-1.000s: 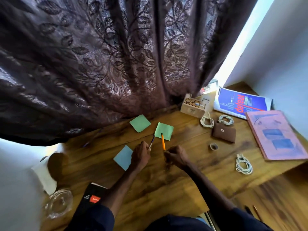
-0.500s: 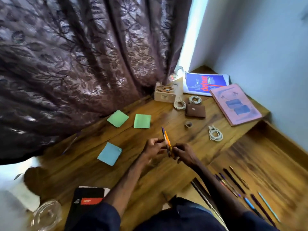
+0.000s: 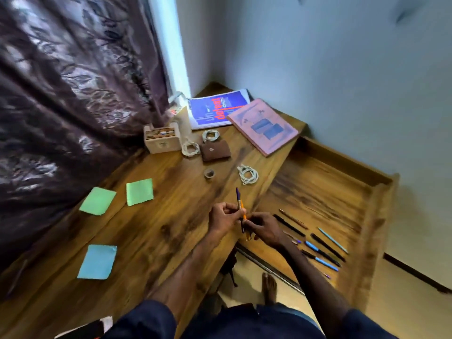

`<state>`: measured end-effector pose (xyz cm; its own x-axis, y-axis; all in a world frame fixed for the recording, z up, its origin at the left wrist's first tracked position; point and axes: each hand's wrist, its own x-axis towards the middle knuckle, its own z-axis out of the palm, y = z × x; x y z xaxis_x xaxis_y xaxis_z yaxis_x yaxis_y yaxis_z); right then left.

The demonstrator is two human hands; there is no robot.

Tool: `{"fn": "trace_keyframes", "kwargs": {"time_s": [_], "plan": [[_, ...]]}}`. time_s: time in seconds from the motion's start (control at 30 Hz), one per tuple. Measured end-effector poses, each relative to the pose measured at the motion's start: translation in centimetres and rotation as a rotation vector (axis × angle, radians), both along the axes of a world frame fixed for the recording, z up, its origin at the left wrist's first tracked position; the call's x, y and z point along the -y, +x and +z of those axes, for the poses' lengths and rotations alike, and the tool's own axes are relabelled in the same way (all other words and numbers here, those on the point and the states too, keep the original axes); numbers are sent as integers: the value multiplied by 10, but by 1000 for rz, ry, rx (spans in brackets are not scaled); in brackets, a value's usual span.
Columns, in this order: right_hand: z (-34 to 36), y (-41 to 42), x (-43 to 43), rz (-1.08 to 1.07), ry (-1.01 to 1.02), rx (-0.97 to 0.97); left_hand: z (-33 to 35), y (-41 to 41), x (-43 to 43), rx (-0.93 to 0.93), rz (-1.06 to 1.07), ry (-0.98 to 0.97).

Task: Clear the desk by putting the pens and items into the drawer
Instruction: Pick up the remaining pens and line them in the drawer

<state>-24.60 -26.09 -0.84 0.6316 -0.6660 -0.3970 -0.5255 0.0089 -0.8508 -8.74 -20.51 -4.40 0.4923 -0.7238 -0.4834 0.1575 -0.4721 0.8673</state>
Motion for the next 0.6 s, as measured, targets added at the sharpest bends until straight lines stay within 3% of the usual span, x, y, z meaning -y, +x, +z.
{"fn": "trace_keyframes", "kwargs": {"time_s": [0.3, 0.47, 0.6], "plan": [[-27, -117, 59, -302, -24, -191, -19, -106, 68, -111, -39, 123], [-61, -177, 93, -394, -7, -372, -47, -162, 126, -206, -30, 258], [-81, -209, 116, -418, 59, -405, -79, -193, 175, -193, 24, 399]]}}
